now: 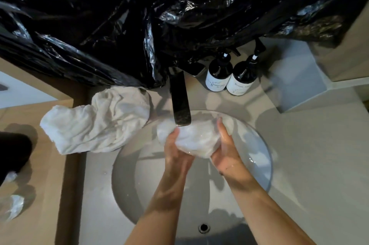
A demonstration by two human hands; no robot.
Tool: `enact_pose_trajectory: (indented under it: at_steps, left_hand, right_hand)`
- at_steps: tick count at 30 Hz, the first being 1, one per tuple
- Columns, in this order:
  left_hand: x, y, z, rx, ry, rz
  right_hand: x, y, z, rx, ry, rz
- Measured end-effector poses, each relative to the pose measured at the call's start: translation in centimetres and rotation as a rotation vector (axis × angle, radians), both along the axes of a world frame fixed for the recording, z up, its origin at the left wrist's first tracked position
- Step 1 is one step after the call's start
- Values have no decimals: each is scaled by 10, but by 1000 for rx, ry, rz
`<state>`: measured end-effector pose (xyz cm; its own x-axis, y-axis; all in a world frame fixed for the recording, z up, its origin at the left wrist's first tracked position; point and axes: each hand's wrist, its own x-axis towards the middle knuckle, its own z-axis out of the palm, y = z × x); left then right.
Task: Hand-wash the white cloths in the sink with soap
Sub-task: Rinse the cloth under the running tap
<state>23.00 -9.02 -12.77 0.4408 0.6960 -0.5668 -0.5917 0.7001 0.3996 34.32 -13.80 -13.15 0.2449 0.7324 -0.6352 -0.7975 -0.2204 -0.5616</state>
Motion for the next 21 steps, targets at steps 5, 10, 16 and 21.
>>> enact_pose_trajectory:
  at_steps: [5,10,16,21]
  left_hand:
    - [-44,-12,-7,-23,-76,77]
    - [-80,-8,-3,-61,-58,171]
    - [-75,-10,0,6,186,13]
    - [-62,-1,0,-269,264,-242]
  right_hand:
    - [-41,25,-14,-206,127,-11]
    - [-75,38,-2,-117,101,88]
    - [-49,29,-2,32,121,60]
    - [-2,7,5,146,93,40]
